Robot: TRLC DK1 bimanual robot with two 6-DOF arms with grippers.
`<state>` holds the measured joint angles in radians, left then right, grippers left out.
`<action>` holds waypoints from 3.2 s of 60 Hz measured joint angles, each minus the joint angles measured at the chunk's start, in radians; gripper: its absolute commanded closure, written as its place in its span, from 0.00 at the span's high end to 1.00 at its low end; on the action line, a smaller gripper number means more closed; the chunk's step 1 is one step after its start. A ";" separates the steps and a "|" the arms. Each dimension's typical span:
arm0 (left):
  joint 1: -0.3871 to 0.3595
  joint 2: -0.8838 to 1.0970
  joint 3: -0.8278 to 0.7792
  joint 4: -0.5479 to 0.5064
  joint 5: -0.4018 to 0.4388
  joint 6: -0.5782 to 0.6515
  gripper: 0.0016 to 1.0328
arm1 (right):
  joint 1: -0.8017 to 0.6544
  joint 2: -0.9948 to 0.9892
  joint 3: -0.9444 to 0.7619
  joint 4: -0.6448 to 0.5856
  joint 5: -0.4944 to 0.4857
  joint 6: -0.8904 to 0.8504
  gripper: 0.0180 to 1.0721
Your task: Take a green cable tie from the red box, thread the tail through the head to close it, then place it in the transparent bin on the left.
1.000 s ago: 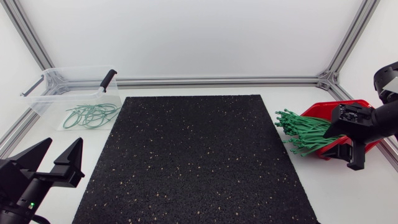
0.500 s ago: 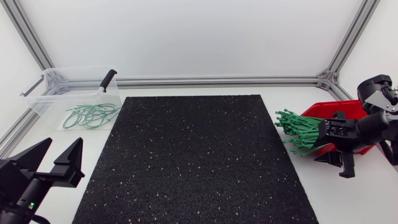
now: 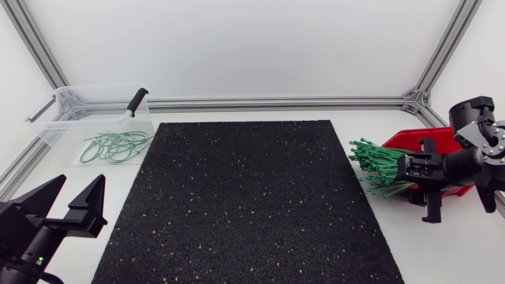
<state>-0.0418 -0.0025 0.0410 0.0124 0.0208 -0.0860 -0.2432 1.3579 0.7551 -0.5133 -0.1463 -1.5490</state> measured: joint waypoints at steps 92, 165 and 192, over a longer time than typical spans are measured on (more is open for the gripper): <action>0.000 0.000 0.000 0.000 0.000 0.000 0.96 | 0.007 -0.261 0.108 -0.067 -0.145 0.214 0.06; -0.011 0.000 0.000 -0.001 0.000 0.000 0.96 | 0.660 -0.497 0.180 -0.128 0.251 0.718 0.05; -0.028 0.000 0.000 -0.001 0.000 0.000 0.96 | 0.673 -0.297 0.220 -0.241 -0.213 1.167 0.06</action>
<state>-0.0696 -0.0025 0.0410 0.0116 0.0204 -0.0860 0.4297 1.0607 0.9756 -0.7544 -0.3592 -0.3824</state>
